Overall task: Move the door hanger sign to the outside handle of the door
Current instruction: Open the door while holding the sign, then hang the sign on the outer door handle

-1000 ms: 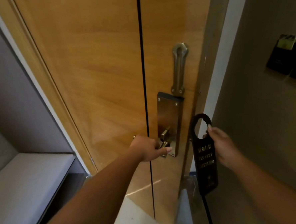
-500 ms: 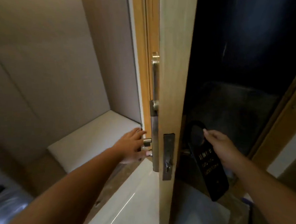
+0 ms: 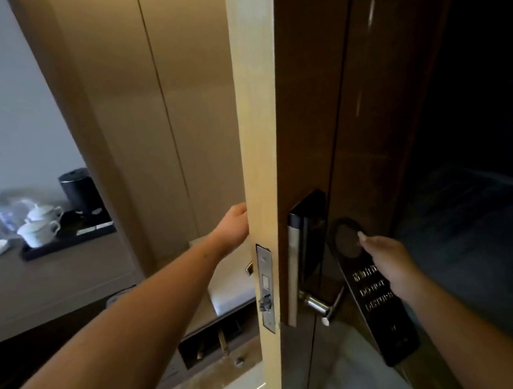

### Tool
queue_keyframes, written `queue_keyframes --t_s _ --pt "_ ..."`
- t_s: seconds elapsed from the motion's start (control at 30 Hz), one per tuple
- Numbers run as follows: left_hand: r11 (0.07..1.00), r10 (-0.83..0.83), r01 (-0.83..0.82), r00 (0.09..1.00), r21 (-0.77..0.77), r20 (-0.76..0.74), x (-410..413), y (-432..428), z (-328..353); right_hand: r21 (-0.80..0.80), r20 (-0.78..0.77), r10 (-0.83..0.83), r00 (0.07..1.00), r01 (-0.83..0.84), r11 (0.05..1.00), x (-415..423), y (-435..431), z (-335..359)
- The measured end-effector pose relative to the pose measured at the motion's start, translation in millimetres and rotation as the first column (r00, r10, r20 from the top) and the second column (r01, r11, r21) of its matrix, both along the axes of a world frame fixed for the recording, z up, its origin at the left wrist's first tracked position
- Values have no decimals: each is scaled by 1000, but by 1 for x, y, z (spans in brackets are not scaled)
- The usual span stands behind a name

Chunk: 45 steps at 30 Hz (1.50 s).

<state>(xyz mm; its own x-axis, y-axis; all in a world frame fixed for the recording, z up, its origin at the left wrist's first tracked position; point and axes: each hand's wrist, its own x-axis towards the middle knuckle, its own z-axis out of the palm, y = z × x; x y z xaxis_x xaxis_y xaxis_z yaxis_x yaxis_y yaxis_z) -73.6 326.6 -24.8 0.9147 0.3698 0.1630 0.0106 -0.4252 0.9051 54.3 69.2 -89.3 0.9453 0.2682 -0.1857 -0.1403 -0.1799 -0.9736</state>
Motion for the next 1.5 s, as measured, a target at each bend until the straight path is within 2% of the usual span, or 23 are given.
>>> queue_keyframes --t_s 0.1,0.17,0.33,0.43,0.53,0.7,0.87,1.0,1.1,1.27,1.5 --pt "996 40 -31 993 -85 111 1 34 10 -35 -31 41 999 -43 998 12 36 -3" --pt "978 96 -65 984 -197 149 0 56 14 -54 -46 75 996 -78 996 19 57 -7" --pt "896 329 -259 933 -362 148 -5 108 19 -89 -101 201 974 -210 974 34 105 -13" --pt "851 400 -304 903 -428 154 -5 133 30 -108 -120 278 953 -291 951 44 142 -17" --pt "843 429 -358 898 -401 99 6 148 37 -125 -159 354 922 -374 919 54 180 -23" --pt "740 541 -379 827 -556 156 32 163 38 -115 -203 471 858 -499 859 72 229 -45" --pt "630 712 -543 689 -556 134 57 177 37 -55 -305 507 806 -546 836 93 261 -62" --pt "561 776 -619 625 -549 88 68 188 35 108 -285 537 794 -530 841 78 278 -79" --pt "569 771 -634 633 -523 70 70 195 36 154 -230 597 769 -577 802 53 291 -85" --pt "615 753 -638 650 -464 103 65 191 34 96 -159 694 702 -689 718 28 314 -85" --pt "670 734 -686 669 -284 117 40 183 25 -86 -94 673 733 -680 728 38 294 -87"
